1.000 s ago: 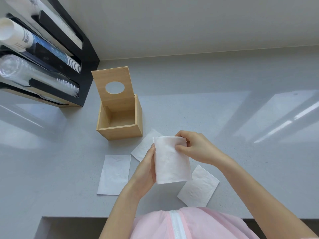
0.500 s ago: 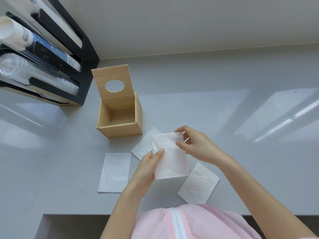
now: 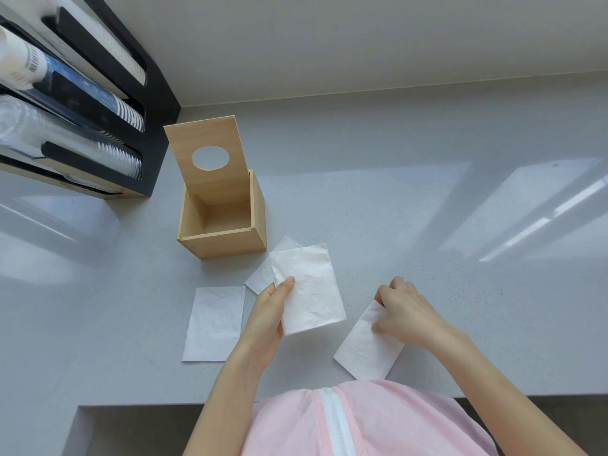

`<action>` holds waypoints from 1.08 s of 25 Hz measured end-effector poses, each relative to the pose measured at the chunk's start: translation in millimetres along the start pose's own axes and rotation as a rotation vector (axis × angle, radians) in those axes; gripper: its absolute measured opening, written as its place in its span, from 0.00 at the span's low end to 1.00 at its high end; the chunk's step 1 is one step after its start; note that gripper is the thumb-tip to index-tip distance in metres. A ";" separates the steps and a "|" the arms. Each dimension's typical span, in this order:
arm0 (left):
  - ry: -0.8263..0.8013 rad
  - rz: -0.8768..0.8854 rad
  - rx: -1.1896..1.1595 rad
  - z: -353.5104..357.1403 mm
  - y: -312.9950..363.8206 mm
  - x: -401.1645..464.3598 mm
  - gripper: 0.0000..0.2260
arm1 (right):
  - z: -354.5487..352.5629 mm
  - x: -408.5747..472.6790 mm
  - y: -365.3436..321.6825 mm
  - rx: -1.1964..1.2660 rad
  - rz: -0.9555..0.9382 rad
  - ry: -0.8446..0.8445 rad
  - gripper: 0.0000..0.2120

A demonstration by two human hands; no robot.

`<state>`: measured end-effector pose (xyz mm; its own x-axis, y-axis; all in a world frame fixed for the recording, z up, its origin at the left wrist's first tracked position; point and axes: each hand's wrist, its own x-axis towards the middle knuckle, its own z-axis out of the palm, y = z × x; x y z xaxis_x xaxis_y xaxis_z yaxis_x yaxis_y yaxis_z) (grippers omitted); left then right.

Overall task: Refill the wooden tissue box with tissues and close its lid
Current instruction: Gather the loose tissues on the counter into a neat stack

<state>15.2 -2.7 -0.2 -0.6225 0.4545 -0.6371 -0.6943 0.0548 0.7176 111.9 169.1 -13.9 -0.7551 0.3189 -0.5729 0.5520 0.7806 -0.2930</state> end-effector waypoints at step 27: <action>-0.242 -0.017 0.071 6.2 -2.4 -10.2 0.18 | -71.0 16.0 -62.8 0.289 -0.426 -0.127 0.12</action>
<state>25.5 -2.0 6.2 -0.5001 0.6523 -0.5696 -0.6718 0.1228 0.7305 40.0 163.4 49.7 -0.8946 -0.0760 -0.4403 0.2945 0.6409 -0.7089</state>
